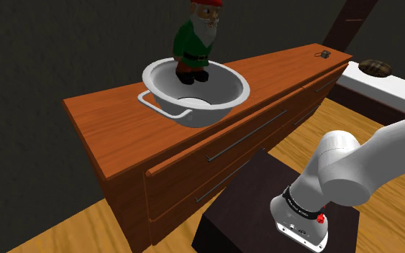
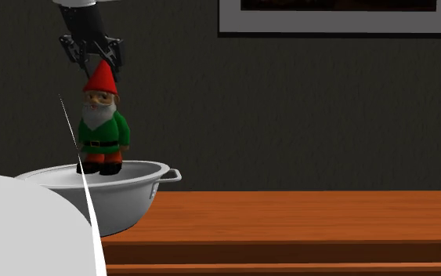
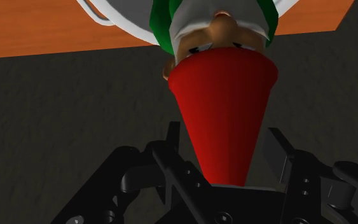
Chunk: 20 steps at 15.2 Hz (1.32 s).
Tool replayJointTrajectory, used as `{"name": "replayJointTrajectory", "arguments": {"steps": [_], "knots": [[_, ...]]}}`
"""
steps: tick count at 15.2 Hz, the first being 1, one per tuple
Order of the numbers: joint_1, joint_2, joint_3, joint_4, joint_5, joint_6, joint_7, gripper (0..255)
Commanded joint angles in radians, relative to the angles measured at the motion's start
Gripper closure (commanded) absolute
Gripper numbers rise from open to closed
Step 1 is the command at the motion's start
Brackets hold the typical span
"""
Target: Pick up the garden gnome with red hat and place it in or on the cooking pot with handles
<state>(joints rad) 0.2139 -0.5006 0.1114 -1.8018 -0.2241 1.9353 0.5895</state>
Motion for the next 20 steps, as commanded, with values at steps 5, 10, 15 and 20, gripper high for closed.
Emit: {"name": "replayJointTrajectory", "arguments": {"steps": [5,10,15,20], "knots": [[0.000,-0.004,0.000,-0.004,0.000,0.004,0.001,255],[0.000,-0.004,0.000,-0.005,0.000,0.004,0.001,0],[0.004,-0.020,0.019,0.099,0.006,-0.118,-0.004,0],[0.004,-0.020,0.019,0.099,0.006,-0.118,-0.004,0]]}}
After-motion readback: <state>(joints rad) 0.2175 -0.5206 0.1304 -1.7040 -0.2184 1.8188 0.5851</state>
